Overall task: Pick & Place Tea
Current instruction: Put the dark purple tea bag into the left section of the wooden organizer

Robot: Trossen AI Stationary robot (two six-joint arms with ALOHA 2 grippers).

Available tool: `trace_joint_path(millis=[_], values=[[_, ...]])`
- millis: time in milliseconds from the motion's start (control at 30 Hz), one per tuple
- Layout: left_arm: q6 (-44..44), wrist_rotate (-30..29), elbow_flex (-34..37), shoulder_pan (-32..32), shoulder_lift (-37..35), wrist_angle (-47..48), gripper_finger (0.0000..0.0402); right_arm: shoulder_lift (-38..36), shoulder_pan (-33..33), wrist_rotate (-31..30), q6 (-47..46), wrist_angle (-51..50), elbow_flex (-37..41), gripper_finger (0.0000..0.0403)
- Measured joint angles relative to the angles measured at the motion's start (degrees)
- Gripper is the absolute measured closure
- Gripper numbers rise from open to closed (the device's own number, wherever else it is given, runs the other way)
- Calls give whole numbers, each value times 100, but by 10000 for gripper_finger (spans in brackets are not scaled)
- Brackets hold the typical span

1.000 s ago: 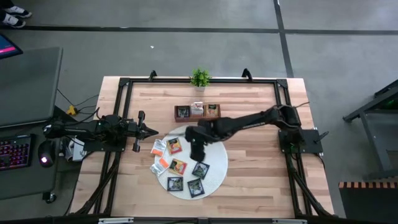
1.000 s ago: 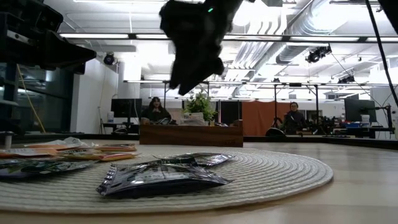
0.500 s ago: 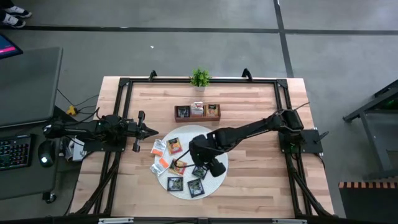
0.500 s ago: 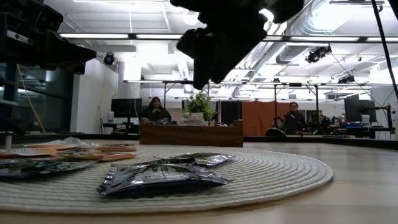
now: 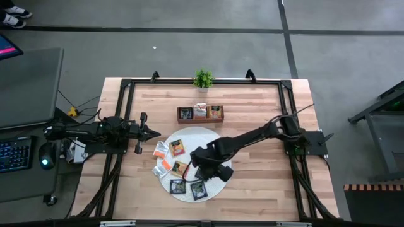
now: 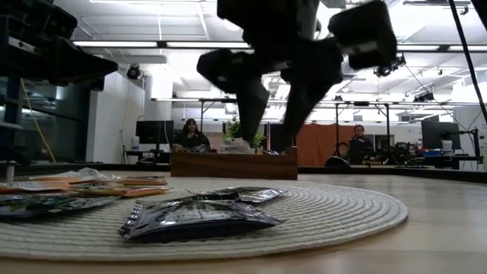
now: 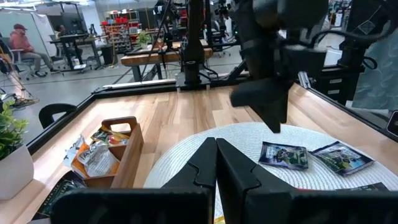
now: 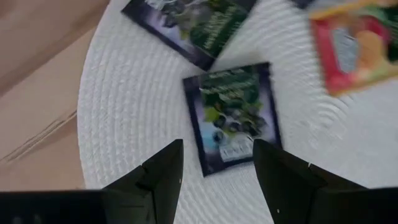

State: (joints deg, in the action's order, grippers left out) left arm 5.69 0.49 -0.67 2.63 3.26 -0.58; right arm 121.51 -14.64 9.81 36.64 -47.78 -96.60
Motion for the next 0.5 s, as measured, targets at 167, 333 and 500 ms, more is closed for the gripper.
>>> trace_joint_path(millis=[167,333,500], values=[[-1,0,0,-1,1,2,401,73,-67,0,319,124,0,213],[0,2,0,1,-1,0,401,174,-140,1,454,345,2,213],[-1,0,0,-1,-2,0,401,254,-187,-55,598,700,2,213]])
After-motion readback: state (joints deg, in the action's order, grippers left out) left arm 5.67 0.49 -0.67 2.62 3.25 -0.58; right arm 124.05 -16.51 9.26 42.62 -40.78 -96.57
